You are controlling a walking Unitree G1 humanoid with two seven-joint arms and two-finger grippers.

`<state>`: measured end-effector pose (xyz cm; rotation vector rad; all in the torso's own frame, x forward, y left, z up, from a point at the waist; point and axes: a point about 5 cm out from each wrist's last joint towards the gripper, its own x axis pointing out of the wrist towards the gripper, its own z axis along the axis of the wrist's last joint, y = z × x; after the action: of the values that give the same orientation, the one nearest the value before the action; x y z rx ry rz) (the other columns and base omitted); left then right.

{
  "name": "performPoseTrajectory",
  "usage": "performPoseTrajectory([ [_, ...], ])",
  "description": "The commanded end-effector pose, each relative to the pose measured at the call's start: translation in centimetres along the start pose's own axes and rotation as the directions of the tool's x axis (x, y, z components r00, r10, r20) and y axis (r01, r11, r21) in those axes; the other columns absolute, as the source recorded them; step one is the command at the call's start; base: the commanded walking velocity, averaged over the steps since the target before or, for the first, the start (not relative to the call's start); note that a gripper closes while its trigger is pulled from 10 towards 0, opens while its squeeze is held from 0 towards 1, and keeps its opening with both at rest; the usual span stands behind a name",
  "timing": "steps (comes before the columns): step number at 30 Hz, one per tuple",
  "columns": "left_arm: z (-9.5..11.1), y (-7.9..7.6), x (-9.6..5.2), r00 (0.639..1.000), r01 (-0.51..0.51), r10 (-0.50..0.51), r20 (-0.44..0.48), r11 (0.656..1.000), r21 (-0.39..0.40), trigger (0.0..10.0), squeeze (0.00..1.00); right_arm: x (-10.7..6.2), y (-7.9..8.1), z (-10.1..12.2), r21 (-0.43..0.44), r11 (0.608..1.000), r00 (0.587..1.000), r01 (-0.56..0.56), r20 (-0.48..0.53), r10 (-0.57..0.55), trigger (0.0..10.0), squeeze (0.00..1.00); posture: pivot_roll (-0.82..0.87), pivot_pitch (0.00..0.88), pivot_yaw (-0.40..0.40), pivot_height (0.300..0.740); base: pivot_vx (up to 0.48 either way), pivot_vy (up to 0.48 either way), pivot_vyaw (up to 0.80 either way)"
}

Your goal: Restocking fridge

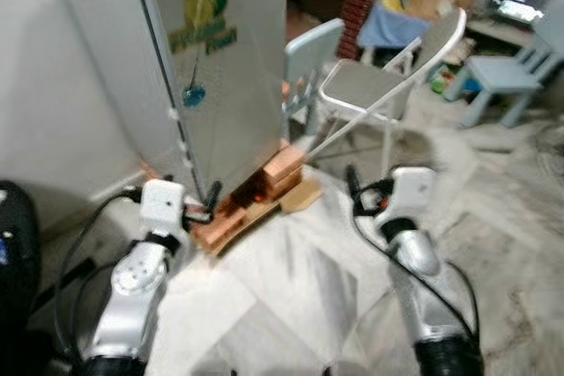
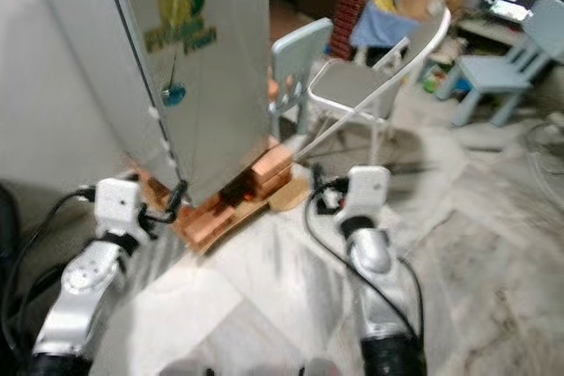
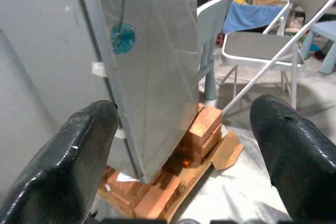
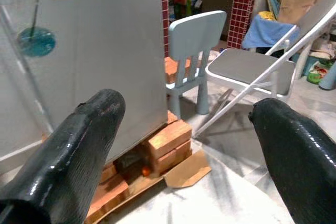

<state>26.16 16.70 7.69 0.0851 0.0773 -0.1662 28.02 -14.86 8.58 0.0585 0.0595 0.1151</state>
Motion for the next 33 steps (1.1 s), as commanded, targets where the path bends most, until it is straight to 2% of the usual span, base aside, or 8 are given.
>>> performPoseTrajectory([
  [1,0.1,-0.7,0.1,1.000,0.015,-0.015,0.010,1.000,0.007,10.0,0.00,0.2,-0.5,0.8,-0.022,1.000,0.999,0.005,0.032,-0.004,10.0,0.00,0.08,0.000,-0.017,0.740,0.330,0.349,0.00],
  [8,-0.6,-0.8,-0.4,1.000,0.007,-0.006,-0.017,1.000,0.016,10.0,0.00,0.2,-0.9,0.7,-0.041,0.999,1.000,0.001,0.024,0.000,10.0,0.00,0.09,0.000,-0.037,0.740,0.348,0.329,0.00],
  [12,-0.8,-0.8,-0.6,1.000,0.008,-0.007,-0.027,1.000,0.021,10.0,0.00,0.4,-1.0,0.8,-0.049,0.999,1.000,0.005,0.027,-0.003,10.0,0.00,0.09,0.000,-0.041,0.740,0.480,0.000,0.00],
  [21,-0.7,-0.9,-0.3,1.000,0.008,-0.009,-0.016,0.999,-0.053,10.0,0.00,0.3,-1.1,0.7,-0.055,0.998,1.000,0.016,0.024,-0.014,10.0,0.00,0.09,0.000,-0.038,0.740,0.432,0.104,0.00],
  [25,-1.0,-0.9,-0.4,0.999,-0.011,0.008,-0.039,0.998,-0.066,10.0,0.00,0.2,-1.1,0.5,-0.053,0.999,1.000,0.010,0.014,-0.009,10.0,0.00,0.09,0.000,-0.040,0.740,0.285,0.387,-0.73],
  [33,-1.0,-1.2,-0.4,1.000,0.001,-0.003,-0.030,0.998,-0.065,10.0,0.00,0.5,-0.9,0.5,-0.060,0.998,1.000,0.005,0.014,-0.004,10.0,0.00,0.10,0.000,-0.040,0.740,0.000,0.421,-0.80],
])
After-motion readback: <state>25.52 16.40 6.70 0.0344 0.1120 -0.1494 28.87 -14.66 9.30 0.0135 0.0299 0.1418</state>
